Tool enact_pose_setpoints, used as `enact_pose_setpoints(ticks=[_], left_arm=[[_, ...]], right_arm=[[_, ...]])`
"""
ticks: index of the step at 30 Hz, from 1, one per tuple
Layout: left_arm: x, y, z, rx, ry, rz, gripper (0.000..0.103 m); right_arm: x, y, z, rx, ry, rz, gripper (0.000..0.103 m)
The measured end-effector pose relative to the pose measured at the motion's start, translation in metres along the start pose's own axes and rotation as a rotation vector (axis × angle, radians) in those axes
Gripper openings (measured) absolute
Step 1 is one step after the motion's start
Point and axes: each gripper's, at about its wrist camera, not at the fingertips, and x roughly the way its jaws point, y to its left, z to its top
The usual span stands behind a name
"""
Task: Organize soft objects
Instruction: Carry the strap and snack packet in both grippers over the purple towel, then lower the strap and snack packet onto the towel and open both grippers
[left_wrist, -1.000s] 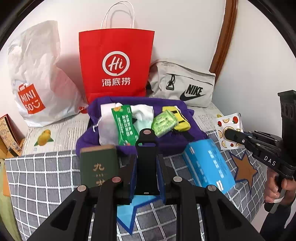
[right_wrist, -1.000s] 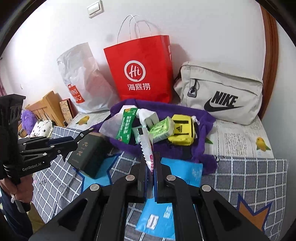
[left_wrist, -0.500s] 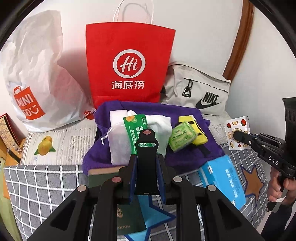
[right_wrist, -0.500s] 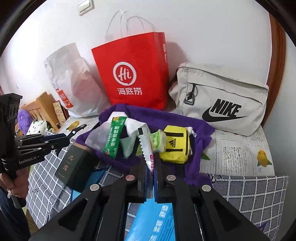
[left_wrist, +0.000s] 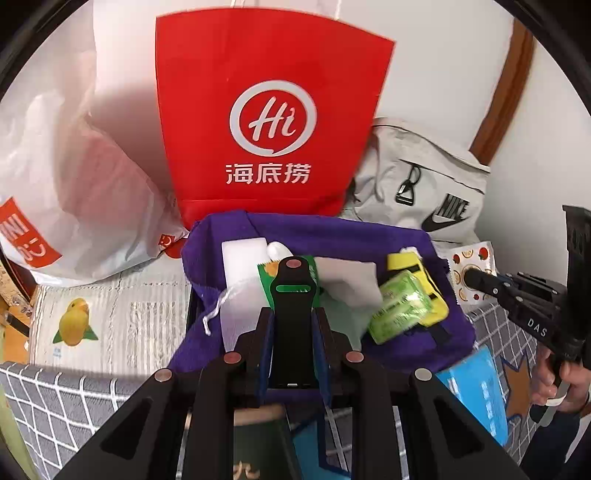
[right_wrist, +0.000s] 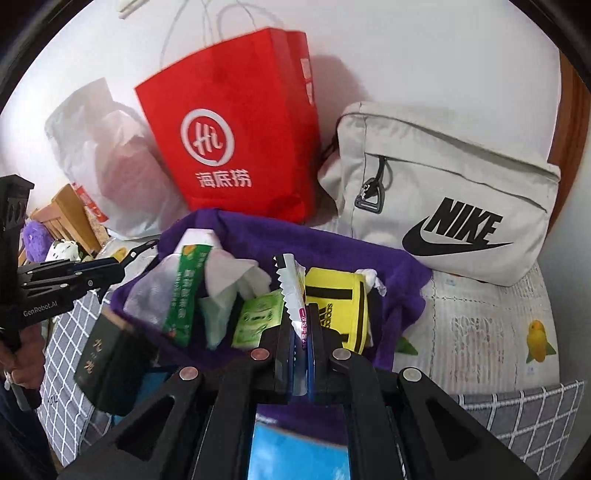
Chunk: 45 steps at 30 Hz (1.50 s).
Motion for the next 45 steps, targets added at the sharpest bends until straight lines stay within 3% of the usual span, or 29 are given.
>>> enact_pose_setpoints(ticks=[16,25,27,30,33,36,45], left_arm=[[0.056,0.015,0.022,-0.032,0.071,0.036,0.020],[0.069,0.017,0.019,-0.048,0.106,0.033,0.020],[0.068,0.017,0.018,-0.048,0.107,0.035,0.020],[0.065,0.015,0.017,-0.046,0.104,0.028,0.030],[0.055,0.013,0.017,-0.040,0.087,0.040,0.047],[0.045,0.010,0.017,-0.032,0.081,0.050,0.056],[0.008,0.002,0.005,-0.025,0.057,0.082,0.063]], right_arm=[[0.058,-0.022,0.010,0.000,0.090,-0.064,0.005],[0.065,-0.021,0.005,-0.008,0.122,-0.021,0.008],[0.065,-0.018,0.003,-0.010,0.126,-0.006,0.015],[0.061,-0.016,0.000,-0.016,0.134,0.004,0.030],[0.055,-0.013,-0.002,-0.019,0.119,0.000,0.035],[0.045,-0.012,-0.004,-0.005,0.108,0.008,0.046],[0.004,-0.009,-0.007,0.021,0.051,0.024,0.051]])
